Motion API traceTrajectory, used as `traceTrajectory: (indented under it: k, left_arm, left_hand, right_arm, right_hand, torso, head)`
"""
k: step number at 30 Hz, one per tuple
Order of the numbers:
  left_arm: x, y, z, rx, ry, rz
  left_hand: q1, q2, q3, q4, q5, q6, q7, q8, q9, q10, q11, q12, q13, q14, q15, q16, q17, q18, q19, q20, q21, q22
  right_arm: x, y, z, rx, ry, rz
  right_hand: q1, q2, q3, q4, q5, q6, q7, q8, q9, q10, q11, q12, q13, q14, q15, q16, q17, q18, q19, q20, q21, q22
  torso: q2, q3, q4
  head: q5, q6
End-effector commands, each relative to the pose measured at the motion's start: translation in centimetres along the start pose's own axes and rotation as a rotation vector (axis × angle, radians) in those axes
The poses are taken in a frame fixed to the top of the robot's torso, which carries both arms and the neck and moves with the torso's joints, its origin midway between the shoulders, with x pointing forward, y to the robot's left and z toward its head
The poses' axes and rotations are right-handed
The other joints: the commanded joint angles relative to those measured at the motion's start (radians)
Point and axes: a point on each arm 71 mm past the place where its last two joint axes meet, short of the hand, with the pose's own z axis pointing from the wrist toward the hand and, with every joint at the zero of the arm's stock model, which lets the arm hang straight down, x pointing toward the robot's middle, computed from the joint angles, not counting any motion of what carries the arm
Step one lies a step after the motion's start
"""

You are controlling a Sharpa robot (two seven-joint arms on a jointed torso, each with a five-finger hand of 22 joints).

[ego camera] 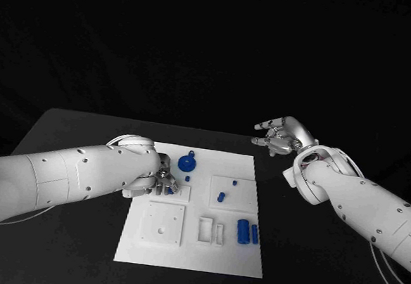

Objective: Assemble the parts on the task board

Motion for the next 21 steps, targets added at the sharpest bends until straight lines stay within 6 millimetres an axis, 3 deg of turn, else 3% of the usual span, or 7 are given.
traceTrajectory:
  k: [1, 4, 8, 13, 16, 19, 21]
  left_arm:
    - [0.44, -0.21, 0.13, 0.007, 0.012, 0.011]
    - [0.44, -0.23, 0.15, 0.009, 0.008, 0.008]
    - [0.42, -0.20, 0.16, 0.010, 0.004, 0.003]
    - [0.42, -0.13, 0.17, 0.013, 0.005, 0.001]
    - [0.38, -0.05, 0.18, 0.014, 0.004, -0.001]
    - [0.27, 0.10, 0.21, 0.012, -0.006, -0.007]
    - [0.19, 0.21, 0.23, 0.010, -0.013, -0.011]
  left_hand:
    - [0.010, 0.000, 0.162, -0.153, -0.005, 0.031, -0.027, 0.002, -0.013, 0.017, -0.006, -0.007, 0.002, 0.002, 0.000, -0.004, -0.002, 0.010, 0.007, 0.001, -0.008, 0.018]
    - [0.010, -0.010, 0.151, -0.142, -0.018, 0.032, -0.028, 0.003, -0.034, 0.017, -0.007, -0.008, 0.003, 0.001, 0.000, -0.007, -0.004, 0.009, 0.009, 0.001, -0.012, 0.018]
    - [0.011, -0.044, 0.095, -0.087, -0.105, 0.015, -0.029, 0.002, -0.139, 0.015, -0.008, -0.008, 0.003, 0.002, 0.001, -0.008, -0.006, 0.002, 0.015, 0.002, -0.027, 0.014]
    - [0.000, -0.102, 0.025, -0.019, -0.202, 0.028, -0.036, 0.002, -0.184, 0.011, -0.010, -0.007, 0.004, -0.001, 0.000, -0.012, -0.008, -0.005, 0.018, 0.000, -0.041, 0.012]
    - [0.032, -0.152, 0.005, 0.066, -0.228, 0.037, -0.035, 0.004, -0.213, 0.008, -0.010, -0.004, 0.005, -0.002, -0.001, -0.012, -0.009, -0.009, 0.023, -0.003, -0.050, 0.014]
    - [0.067, -0.177, 0.001, 0.135, -0.230, 0.040, -0.034, 0.006, -0.222, 0.007, -0.010, -0.001, 0.005, -0.002, -0.002, -0.011, -0.009, -0.012, 0.028, -0.005, -0.059, 0.017]
    - [0.065, -0.184, -0.004, 0.151, -0.253, 0.042, -0.033, 0.007, -0.222, 0.007, -0.010, -0.001, 0.005, -0.002, -0.002, -0.011, -0.009, -0.012, 0.029, -0.005, -0.061, 0.017]
  right_arm:
    - [0.12, 0.12, 0.02, -0.004, 0.013, 0.002]
    - [0.13, 0.11, 0.02, -0.004, 0.013, 0.002]
    - [0.13, 0.08, 0.03, -0.003, 0.013, 0.003]
    - [0.13, 0.00, 0.04, -0.001, 0.014, 0.002]
    - [0.13, -0.05, 0.04, 0.001, 0.015, 0.002]
    - [0.14, -0.08, 0.04, 0.002, 0.016, 0.002]
    - [0.15, -0.08, 0.05, 0.002, 0.016, 0.002]
  right_hand:
    - [0.000, -0.011, 0.006, 0.001, 0.005, 0.003, 0.001, 0.004, 0.000, 0.000, -0.004, -0.003, -0.001, 0.002, -0.002, -0.003, 0.000, 0.021, 0.033, -0.001, 0.000, 0.000]
    - [0.000, -0.011, 0.004, 0.003, 0.005, 0.002, 0.001, 0.004, 0.000, -0.001, -0.004, -0.004, -0.002, 0.002, -0.002, -0.004, -0.001, 0.021, 0.033, -0.001, 0.000, -0.001]
    - [0.000, -0.011, 0.003, 0.003, 0.005, 0.002, 0.001, 0.004, 0.000, -0.002, -0.004, -0.004, -0.002, 0.001, -0.002, -0.005, -0.001, 0.021, 0.033, -0.001, 0.000, -0.002]
    - [0.000, -0.011, 0.000, 0.005, 0.006, -0.001, 0.001, 0.004, 0.000, 0.000, -0.004, -0.003, -0.002, 0.003, -0.002, -0.002, 0.001, 0.021, 0.034, 0.000, 0.000, -0.002]
    - [0.001, -0.015, -0.008, 0.005, 0.009, -0.004, 0.001, 0.004, 0.000, 0.000, -0.003, -0.002, -0.002, 0.003, -0.001, -0.001, 0.002, 0.021, 0.034, 0.000, 0.001, -0.003]
    - [0.002, -0.016, -0.012, 0.005, 0.011, -0.005, 0.001, 0.004, 0.000, -0.001, -0.003, -0.004, -0.003, 0.003, -0.001, -0.001, 0.002, 0.021, 0.033, 0.000, 0.001, -0.003]
    - [0.004, -0.015, -0.013, 0.005, 0.011, -0.006, 0.001, 0.004, 0.000, -0.001, -0.003, -0.004, -0.003, 0.002, -0.001, -0.002, 0.002, 0.021, 0.033, 0.000, 0.001, -0.003]
  torso:
    - [0.000, -0.0001, 0.0008]
    - [0.000, -0.0002, 0.0008]
    - [0.000, -0.0004, 0.0007]
    - [0.000, -0.0006, 0.0004]
    - [0.000, -0.0007, 0.0007]
    - [0.000, -0.0006, 0.0009]
    - [0.000, -0.0006, 0.0010]
  head:
    - [-0.002, -0.001]
    - [-0.003, -0.001]
    - [-0.004, 0.000]
    - [-0.005, -0.001]
    - [-0.005, -0.001]
    - [-0.005, -0.001]
    - [-0.005, -0.001]
